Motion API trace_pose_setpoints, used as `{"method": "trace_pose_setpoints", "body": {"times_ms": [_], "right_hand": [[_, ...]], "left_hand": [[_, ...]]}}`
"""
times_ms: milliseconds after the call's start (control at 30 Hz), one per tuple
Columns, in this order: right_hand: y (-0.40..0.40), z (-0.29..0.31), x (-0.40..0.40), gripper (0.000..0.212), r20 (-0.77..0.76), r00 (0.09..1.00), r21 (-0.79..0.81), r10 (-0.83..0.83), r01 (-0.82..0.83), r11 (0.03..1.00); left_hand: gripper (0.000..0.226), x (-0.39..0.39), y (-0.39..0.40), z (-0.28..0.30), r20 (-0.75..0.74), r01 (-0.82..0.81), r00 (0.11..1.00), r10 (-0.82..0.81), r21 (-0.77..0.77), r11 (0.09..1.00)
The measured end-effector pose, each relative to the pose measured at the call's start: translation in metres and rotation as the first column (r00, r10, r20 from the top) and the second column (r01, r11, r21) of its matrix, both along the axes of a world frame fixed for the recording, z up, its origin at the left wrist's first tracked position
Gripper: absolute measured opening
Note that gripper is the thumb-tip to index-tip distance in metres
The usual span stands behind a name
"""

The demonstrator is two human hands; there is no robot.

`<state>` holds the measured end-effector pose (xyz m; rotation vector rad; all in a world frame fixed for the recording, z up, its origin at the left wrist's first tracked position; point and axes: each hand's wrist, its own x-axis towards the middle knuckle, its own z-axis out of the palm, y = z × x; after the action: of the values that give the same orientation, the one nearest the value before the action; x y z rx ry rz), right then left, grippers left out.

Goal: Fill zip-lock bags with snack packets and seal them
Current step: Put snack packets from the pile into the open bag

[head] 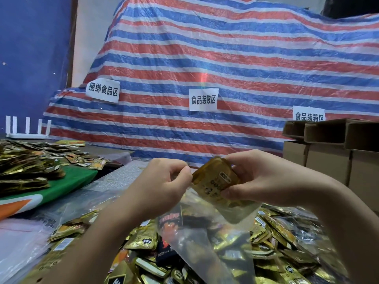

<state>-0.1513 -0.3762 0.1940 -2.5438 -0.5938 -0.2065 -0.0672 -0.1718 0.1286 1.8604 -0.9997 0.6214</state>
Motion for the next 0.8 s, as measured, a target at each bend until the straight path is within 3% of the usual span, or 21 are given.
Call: {"method": "trace_pose_setpoints", "body": {"times_ms": [133, 267, 333, 400, 500, 567, 800], "right_hand": [[0.003, 0.0, 0.0, 0.008, 0.013, 0.999, -0.217, -0.051, 0.053, 0.975], [0.011, -0.004, 0.003, 0.006, 0.072, 0.995, -0.279, -0.075, 0.092, 0.956], [0.01, -0.005, 0.004, 0.007, 0.092, 0.994, -0.266, -0.064, 0.087, 0.96], [0.006, -0.002, 0.004, 0.01, 0.104, 0.993, -0.212, -0.048, 0.07, 0.975], [-0.002, 0.004, 0.005, 0.013, 0.061, 0.996, -0.091, -0.07, 0.075, 0.993], [-0.005, 0.008, 0.007, 0.019, -0.003, 0.996, -0.043, -0.091, 0.091, 0.995], [-0.008, 0.017, 0.007, 0.016, -0.035, 0.992, -0.183, -0.12, 0.112, 0.977]], "left_hand": [[0.043, 0.002, -0.004, -0.005, 0.068, 0.018, 0.997, -0.021, 0.049, 0.999], [0.048, 0.002, -0.009, -0.006, 0.189, 0.005, 0.982, -0.013, 0.043, 0.999], [0.056, 0.004, -0.008, -0.005, 0.125, 0.054, 0.991, -0.053, -0.012, 0.998], [0.062, 0.007, -0.001, -0.003, -0.046, 0.139, 0.989, -0.141, -0.048, 0.989], [0.035, 0.009, 0.01, -0.001, -0.189, 0.264, 0.948, -0.255, 0.026, 0.964], [0.034, 0.009, 0.012, -0.001, -0.254, 0.317, 0.92, -0.297, 0.038, 0.948], [0.033, -0.001, 0.003, -0.001, -0.171, 0.284, 0.946, -0.276, 0.025, 0.958]]}}
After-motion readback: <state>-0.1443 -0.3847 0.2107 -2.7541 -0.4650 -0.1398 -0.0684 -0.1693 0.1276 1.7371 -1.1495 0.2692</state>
